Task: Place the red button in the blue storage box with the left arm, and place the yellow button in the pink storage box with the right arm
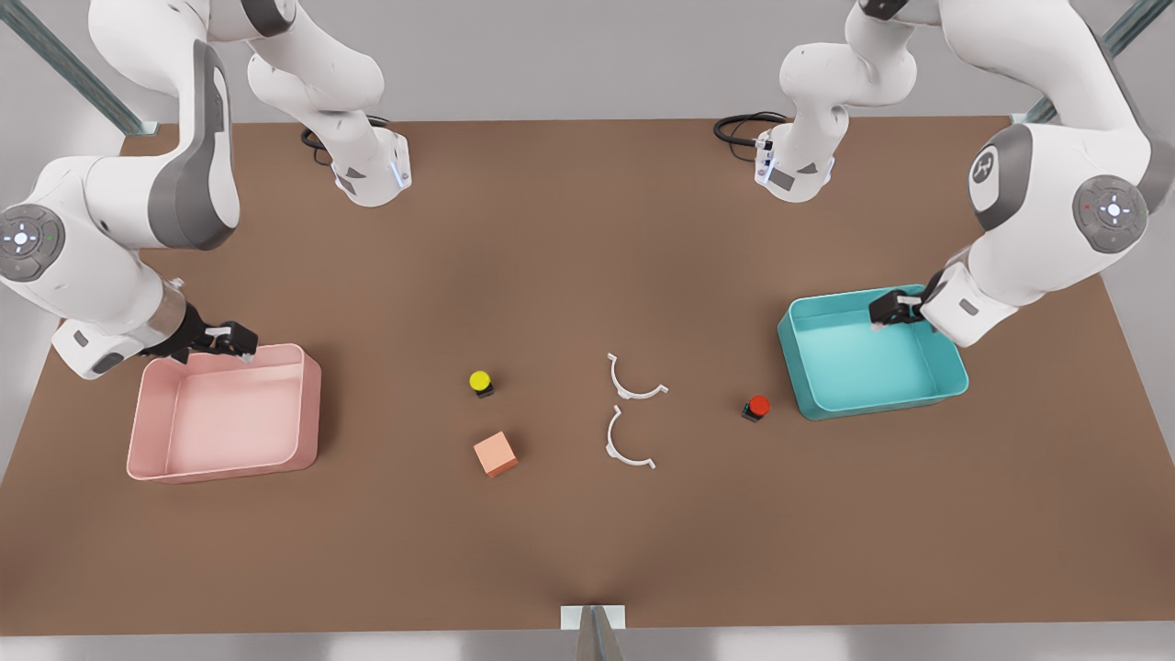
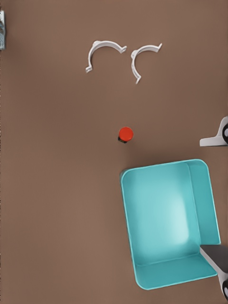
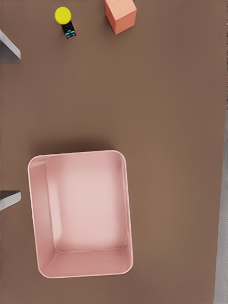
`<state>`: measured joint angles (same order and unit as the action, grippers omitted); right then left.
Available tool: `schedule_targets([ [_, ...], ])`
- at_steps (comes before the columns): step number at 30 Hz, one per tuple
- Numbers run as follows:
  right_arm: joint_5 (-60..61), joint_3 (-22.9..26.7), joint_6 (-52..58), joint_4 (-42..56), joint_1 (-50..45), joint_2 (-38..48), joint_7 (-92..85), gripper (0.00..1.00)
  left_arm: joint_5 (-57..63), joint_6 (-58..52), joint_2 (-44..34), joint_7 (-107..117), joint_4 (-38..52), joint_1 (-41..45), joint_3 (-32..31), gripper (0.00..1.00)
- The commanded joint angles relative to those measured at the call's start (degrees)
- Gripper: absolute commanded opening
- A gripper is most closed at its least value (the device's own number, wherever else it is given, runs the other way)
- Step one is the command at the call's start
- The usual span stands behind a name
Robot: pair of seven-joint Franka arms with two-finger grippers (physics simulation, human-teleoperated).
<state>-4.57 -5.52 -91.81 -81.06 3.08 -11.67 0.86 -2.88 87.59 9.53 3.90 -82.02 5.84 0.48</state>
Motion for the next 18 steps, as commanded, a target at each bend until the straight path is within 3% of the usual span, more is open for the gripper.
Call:
schedule_targets([
  [1, -0.09, -0.02, -0.83, 0.03, 0.0, 0.07, 0.63, 1.0, 0.5, 2.24, 0.23, -1.71, 0.01, 0.05, -0.04, 1.0],
  [4, -2.47, -1.42, -2.59, -0.15, -4.66, -0.81, 8.1, 1.0, 0.77, 4.61, 9.1, -6.44, 4.06, 8.22, -0.83, 1.0],
  [8, -2.2, -1.6, -8.21, -0.06, -14.94, -7.4, 18.64, 1.0, 2.79, 24.03, 20.0, -29.13, 3.18, 10.33, -0.83, 1.0],
  [12, -1.94, -1.95, -21.12, -2.43, -19.68, -17.41, 23.65, 1.0, 2.53, 33.87, 20.71, -35.28, -5.16, 10.86, -1.0, 0.99],
  [15, -2.03, -3.79, -26.39, -9.36, -21.18, -16.37, 28.04, 1.0, 2.0, 39.05, 18.25, -35.72, -12.89, 11.21, -1.09, 0.98],
  [18, -2.11, -5.03, -33.17, -17.19, -21.18, -13.73, 31.04, 1.0, 2.0, 57.61, 15.96, -37.39, -26.88, 11.04, -1.09, 0.98],
])
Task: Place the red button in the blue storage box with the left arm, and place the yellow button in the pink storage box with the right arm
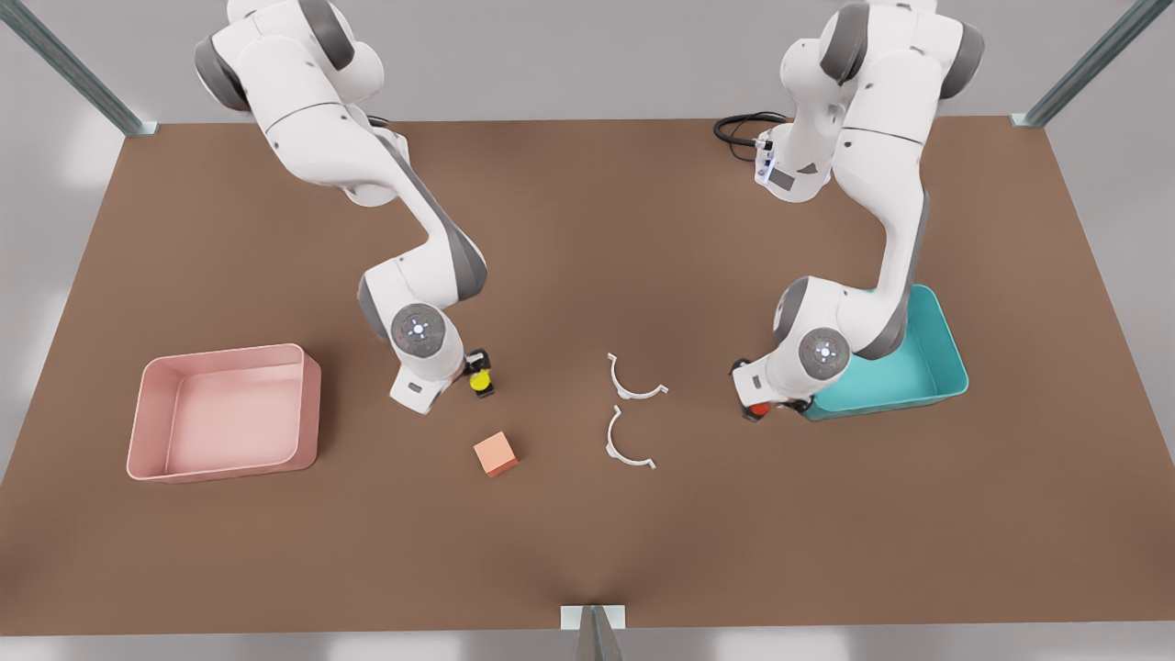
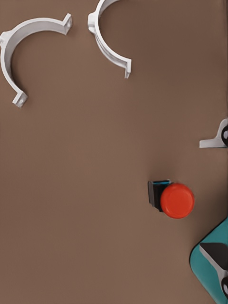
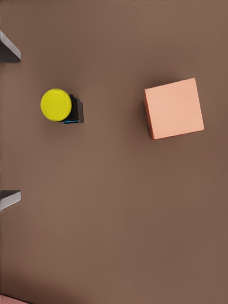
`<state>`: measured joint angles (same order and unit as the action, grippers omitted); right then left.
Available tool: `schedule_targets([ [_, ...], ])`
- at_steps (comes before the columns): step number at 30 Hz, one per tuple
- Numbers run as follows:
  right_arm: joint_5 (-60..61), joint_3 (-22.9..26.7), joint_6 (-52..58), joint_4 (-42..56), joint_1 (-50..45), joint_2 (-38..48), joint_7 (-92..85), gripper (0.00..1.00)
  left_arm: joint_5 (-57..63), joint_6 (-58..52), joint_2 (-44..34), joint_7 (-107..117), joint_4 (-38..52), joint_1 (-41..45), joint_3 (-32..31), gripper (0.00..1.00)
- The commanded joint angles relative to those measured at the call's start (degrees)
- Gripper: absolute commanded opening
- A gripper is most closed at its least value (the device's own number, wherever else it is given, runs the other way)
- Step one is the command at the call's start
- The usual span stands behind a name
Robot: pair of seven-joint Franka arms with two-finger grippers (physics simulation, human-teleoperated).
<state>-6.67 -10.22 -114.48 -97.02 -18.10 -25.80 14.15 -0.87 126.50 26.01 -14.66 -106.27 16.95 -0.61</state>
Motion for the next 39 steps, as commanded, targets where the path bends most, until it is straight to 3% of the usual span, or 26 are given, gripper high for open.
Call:
schedule_targets([
  [1, -0.01, -0.32, -14.09, -4.83, 0.17, 1.53, 17.76, 1.0, -0.01, 19.22, -0.7, -18.83, -3.67, -0.07, 0.0, 0.98],
  [9, -0.09, -0.85, -22.28, -6.51, -0.1, -2.77, 17.67, 1.0, -0.01, 22.3, 1.58, -20.06, -5.35, -0.78, 0.17, 0.98],
  [13, -0.18, -3.49, -25.97, -11.43, -0.01, -2.15, 21.54, 1.0, -0.09, 22.3, 2.2, -19.97, -7.72, -0.6, 0.08, 0.98],
  [20, -2.64, -3.4, -34.23, -16.62, 0.96, -3.74, 21.45, 1.0, -0.36, 24.14, 4.84, -19.97, -8.16, -0.86, 0.08, 0.98],
  [21, -2.64, -3.31, -34.93, -16.97, 0.96, -3.74, 21.45, 1.0, -0.36, 24.23, 5.18, -19.97, -8.07, -0.78, 0.08, 0.96],
  [23, -2.73, -3.14, -37.57, -18.47, 0.96, -4.0, 21.45, 1.0, -0.36, 24.32, 5.19, -19.97, -8.07, -0.87, 0.08, 0.73],
  [24, -2.82, -3.14, -39.41, -19.17, 0.7, -4.53, 21.45, 1.0, -0.36, 24.32, 5.19, -19.97, -8.07, -0.87, 0.08, 0.67],
  [27, -3.61, -2.96, -44.07, -19.35, 1.04, -5.58, 21.36, 1.0, -0.36, 24.32, 5.19, -19.97, -8.07, -0.87, 0.08, 0.6],
  [29, -4.84, -2.87, -44.25, -19.43, 1.04, -5.76, 21.54, 1.0, -0.36, 24.23, 5.1, -19.79, -7.98, -0.78, 0.08, 0.6],
  [33, -4.84, -2.87, -44.25, -19.87, 0.87, -5.93, 21.71, 0.82, -0.36, 24.14, 4.22, -19.7, -7.63, -0.78, 0.08, 0.56],
  [39, -6.6, -2.87, -45.21, -21.1, 1.22, -6.81, 21.71, 0.82, -0.36, 23.09, 0.27, -19.97, -7.72, -1.04, 0.35, 0.53],
])
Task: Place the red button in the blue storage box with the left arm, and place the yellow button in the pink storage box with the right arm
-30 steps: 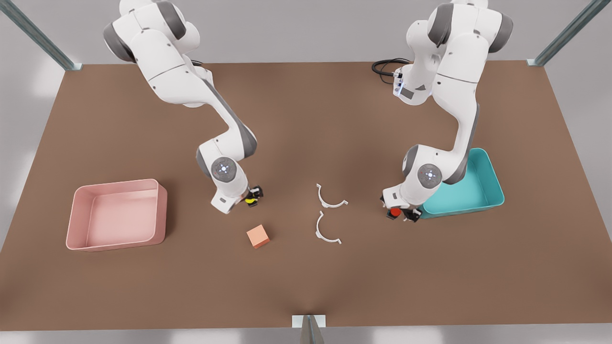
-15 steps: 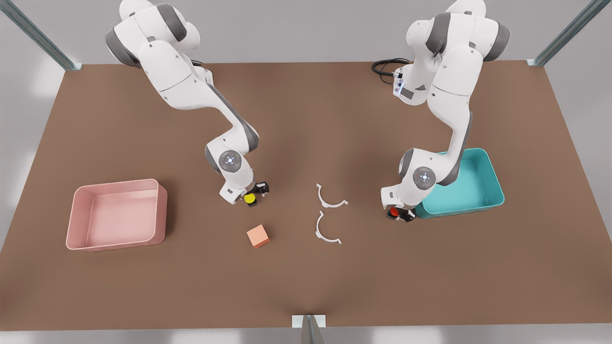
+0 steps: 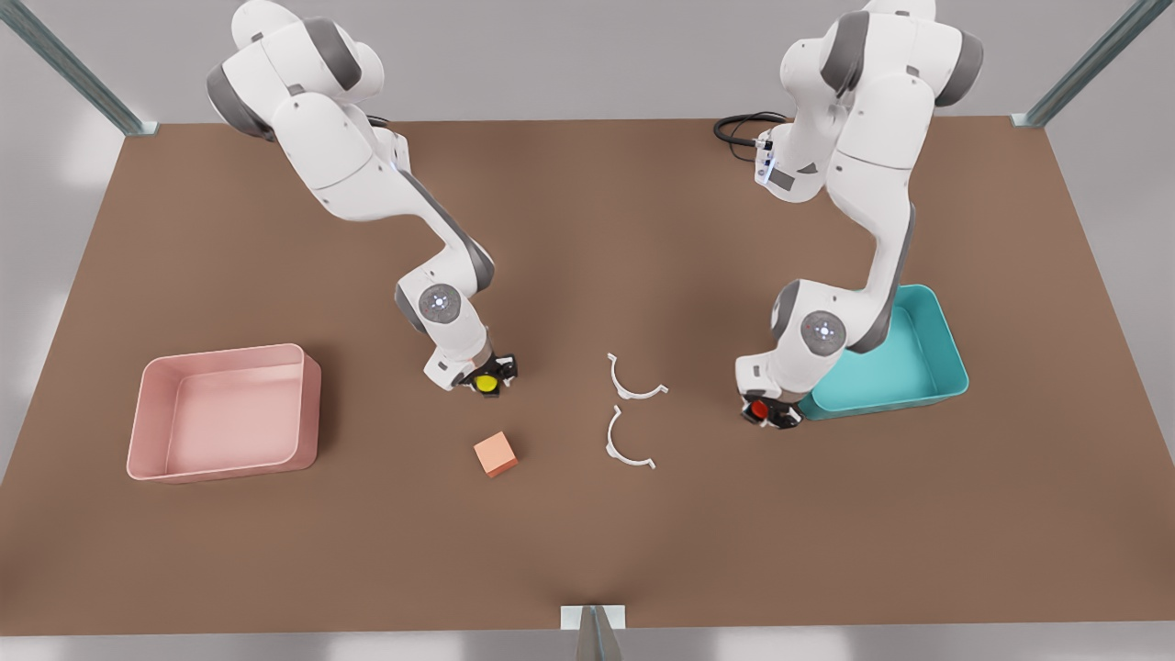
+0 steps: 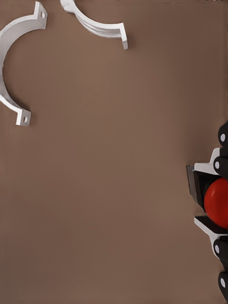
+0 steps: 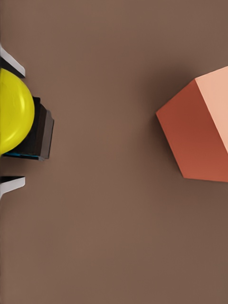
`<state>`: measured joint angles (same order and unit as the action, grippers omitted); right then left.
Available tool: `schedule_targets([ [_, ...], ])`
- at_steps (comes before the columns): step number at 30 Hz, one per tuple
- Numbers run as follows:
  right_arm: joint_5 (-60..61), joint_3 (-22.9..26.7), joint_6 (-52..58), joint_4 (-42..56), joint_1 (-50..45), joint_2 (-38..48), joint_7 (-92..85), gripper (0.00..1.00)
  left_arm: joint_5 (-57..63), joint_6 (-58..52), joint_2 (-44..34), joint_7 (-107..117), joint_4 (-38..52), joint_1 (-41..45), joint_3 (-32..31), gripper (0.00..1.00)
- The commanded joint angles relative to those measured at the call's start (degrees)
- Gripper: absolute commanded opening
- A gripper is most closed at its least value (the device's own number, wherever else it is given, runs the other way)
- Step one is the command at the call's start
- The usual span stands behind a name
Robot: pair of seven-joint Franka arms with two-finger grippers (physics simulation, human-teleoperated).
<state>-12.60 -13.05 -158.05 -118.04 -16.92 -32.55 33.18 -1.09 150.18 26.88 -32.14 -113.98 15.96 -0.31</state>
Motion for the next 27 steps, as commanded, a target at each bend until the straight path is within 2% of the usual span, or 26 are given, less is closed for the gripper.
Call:
schedule_targets([
  [1, -0.67, -0.05, -1.91, -0.08, 0.05, -0.32, 2.68, 0.81, -0.15, -2.95, -2.88, -2.58, 0.07, -0.84, 0.13, 0.53],
  [3, -0.67, 0.04, -2.0, 0.1, 0.13, -0.32, 2.6, 0.69, -0.15, -8.49, -7.37, -6.96, -0.01, -3.91, 0.13, 0.53],
  [4, -0.67, 0.04, -2.0, 0.1, 0.13, -0.32, 2.68, 0.58, -0.15, -12.63, -9.83, -11.53, -0.01, -6.64, 0.04, 0.53],
  [5, -0.67, 0.04, -2.0, 0.18, 0.13, -0.23, 2.59, 0.55, -0.23, -16.23, -11.76, -15.84, -0.01, -9.36, 0.04, 0.53],
  [8, -0.67, 0.04, -1.38, 0.8, 1.27, 0.91, 2.42, 0.53, -2.34, -22.56, -14.14, -28.75, -0.01, -16.65, 0.04, 0.53],
  [10, -0.67, 0.04, 2.39, 2.64, 2.24, 2.4, 1.89, 0.54, -2.43, -22.74, -13.61, -34.83, -0.1, -20.35, 0.13, 0.54],
  [14, -0.67, -0.57, 16.89, 11.87, 8.83, 4.95, -10.49, 0.54, -2.52, -29.68, -13.88, -36.5, -0.8, -21.32, 0.13, 0.54],
  [16, -0.59, -0.57, 17.69, 13.19, 12.17, 4.95, -17.27, 0.54, -2.52, -33.28, -14.84, -36.5, -2.74, -21.5, 0.13, 0.56],
  [17, -0.59, -0.57, 17.69, 13.63, 12.87, 4.96, -18.67, 0.53, -2.69, -35.56, -14.67, -36.5, -3.18, -21.5, 0.13, 0.61],
  [18, -0.59, -0.48, 18.83, 14.77, 14.01, 4.95, -21.21, 0.51, -2.87, -38.29, -14.32, -36.33, -3.18, -21.5, 0.13, 1.0],
  [23, -0.41, -0.57, 21.56, 17.85, 23.6, 4.95, -36.86, 0.49, -7.61, -39.18, -13.88, -33.17, -0.98, -21.5, 0.22, 1.0],
  [24, -0.41, -0.57, 21.56, 17.94, 25.44, 5.31, -39.41, 0.49, -8.41, -39.17, -13.96, -26.59, 2.7, -21.41, 0.13, 1.0],
  [27, -0.41, -1.1, 23.66, 17.85, 31.85, 6.1, -48.11, 0.49, -8.23, -39.26, -12.21, 21.2, 17.91, -17.1, -0.13, 1.0],
])
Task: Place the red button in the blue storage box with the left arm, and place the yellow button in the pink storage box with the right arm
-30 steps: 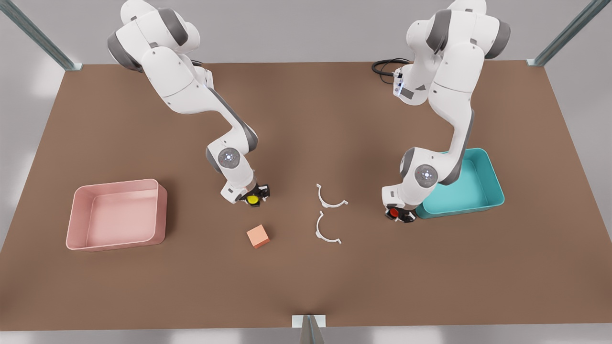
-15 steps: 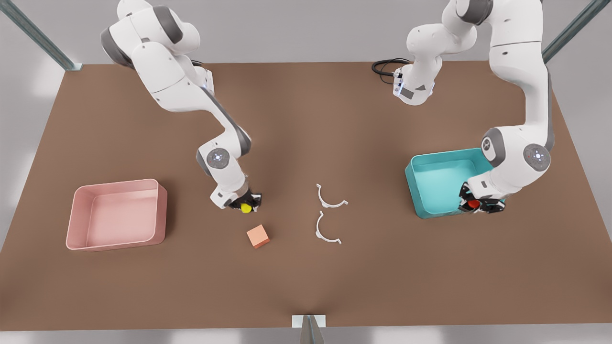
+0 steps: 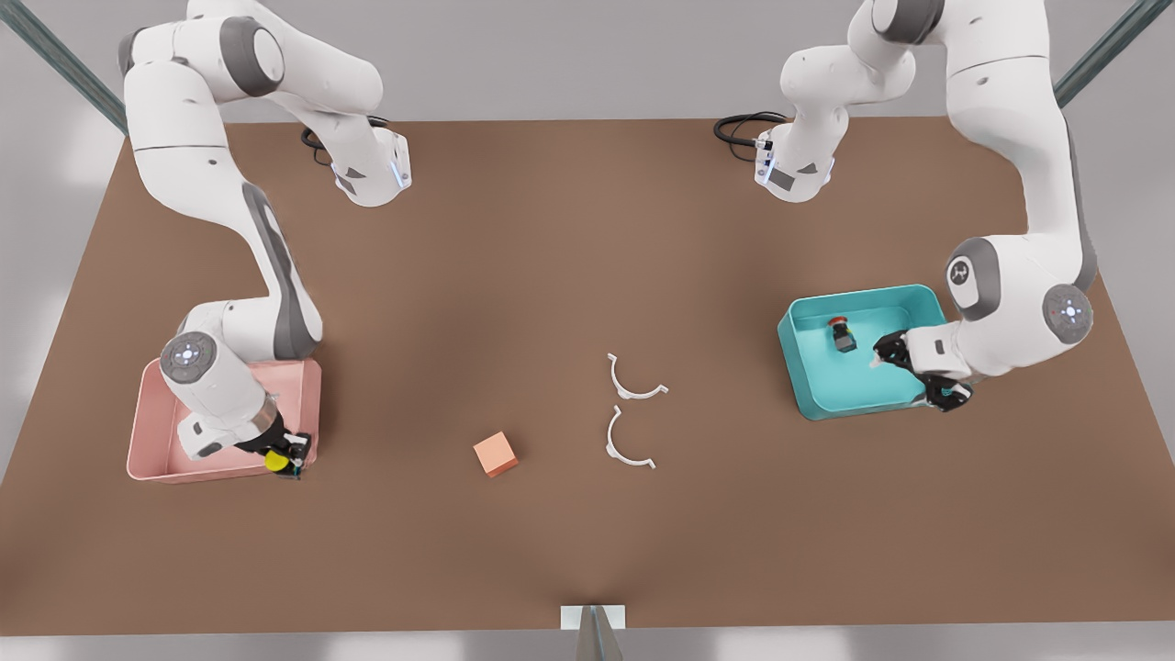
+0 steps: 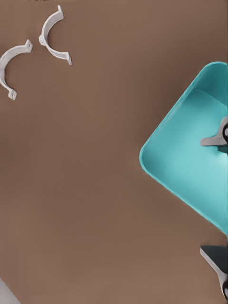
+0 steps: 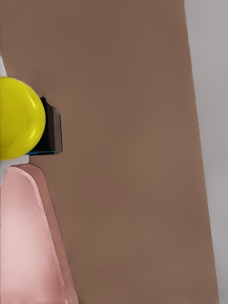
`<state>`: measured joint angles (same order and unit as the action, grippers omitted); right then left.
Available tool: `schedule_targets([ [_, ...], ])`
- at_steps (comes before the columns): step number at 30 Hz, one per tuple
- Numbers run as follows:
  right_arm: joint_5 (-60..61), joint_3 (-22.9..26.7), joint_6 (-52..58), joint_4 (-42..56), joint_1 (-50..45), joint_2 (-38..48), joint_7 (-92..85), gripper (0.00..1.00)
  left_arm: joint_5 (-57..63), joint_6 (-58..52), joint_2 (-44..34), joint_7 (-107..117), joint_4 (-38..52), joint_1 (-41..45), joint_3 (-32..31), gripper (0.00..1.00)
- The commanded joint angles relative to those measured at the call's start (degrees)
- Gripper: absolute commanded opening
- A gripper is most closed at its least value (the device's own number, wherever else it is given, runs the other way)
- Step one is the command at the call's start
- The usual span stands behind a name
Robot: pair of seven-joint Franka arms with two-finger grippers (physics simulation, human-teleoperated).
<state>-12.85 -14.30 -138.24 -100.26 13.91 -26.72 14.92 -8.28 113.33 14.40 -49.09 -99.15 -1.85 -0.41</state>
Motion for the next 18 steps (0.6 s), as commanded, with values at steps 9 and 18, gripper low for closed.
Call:
schedule_targets([
  [9, -0.07, -14.0, 16.59, -3.01, 24.06, -0.7, -41.73, 0.53, 8.63, -18.05, -5.97, 51.99, 14.51, 0.62, -0.64, 1.0],
  [18, -6.22, -16.38, 40.93, 24.31, 3.86, -0.79, -24.43, 1.0, 9.34, -18.41, -5.26, 52.16, 17.06, 1.41, -0.91, 1.0],
])
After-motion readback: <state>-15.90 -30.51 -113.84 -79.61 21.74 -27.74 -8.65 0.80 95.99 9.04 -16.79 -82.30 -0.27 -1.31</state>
